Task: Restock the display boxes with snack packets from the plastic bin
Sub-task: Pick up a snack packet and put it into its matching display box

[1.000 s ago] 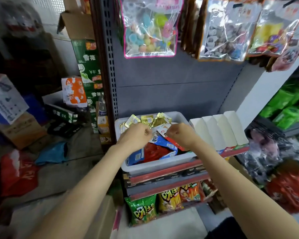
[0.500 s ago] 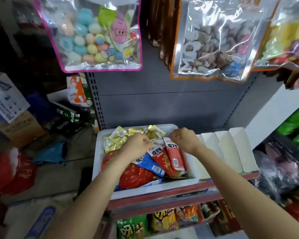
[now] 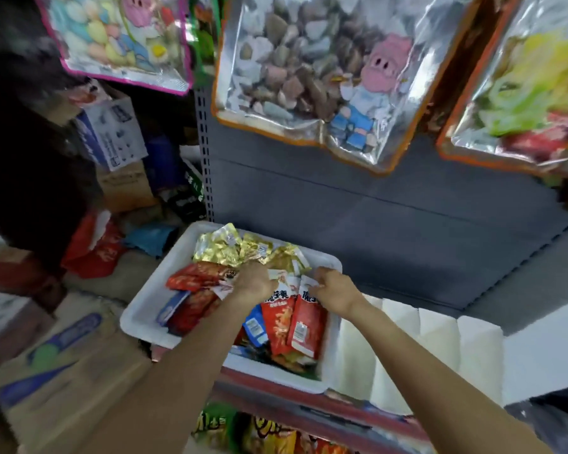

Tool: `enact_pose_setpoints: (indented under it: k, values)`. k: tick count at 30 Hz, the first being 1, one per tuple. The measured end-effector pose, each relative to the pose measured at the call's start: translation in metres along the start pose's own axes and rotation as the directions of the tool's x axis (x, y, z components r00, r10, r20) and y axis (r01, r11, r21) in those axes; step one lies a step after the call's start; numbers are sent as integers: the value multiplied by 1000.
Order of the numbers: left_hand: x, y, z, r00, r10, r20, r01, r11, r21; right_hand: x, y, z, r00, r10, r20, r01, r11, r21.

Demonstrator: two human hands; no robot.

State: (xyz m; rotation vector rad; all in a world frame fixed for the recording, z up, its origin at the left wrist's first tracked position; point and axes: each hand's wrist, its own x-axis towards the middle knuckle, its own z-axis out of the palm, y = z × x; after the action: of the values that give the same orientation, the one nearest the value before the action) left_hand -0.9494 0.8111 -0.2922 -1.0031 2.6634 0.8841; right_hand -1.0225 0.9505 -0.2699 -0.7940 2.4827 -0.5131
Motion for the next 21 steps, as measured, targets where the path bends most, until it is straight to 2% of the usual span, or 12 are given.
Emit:
enact_pose_setpoints:
  k: [4,9,12,14,17,19,21]
  values:
    - [11,-3,13,995,-38,-94,44,997,68,11,0,16,997,-25,76,26,1000,-17]
    - [15,-6,28,993,-96,-67,89,992,-90,17,7,31,993,-91,70,97,992,-82]
    - [18,-6,35,994,-88,-68,80,991,-107,22,15,40,990,-134,47,139,979,-149]
    - [21,-5,40,992,-73,-106,56,986,-157,23,22,48,986,-167,28,169,967,-191]
    - [20,-7,41,989,-55,-134,-8,902,-432,18,29,56,976,-217,-22,209,960,-188]
    - [12,-11,37,972,-45,-229,-93,826,-556,12,30,59,963,-261,-64,248,956,-155]
    - [2,-17,32,912,-26,-408,-222,806,-548,5,33,64,942,-309,-129,302,950,-76]
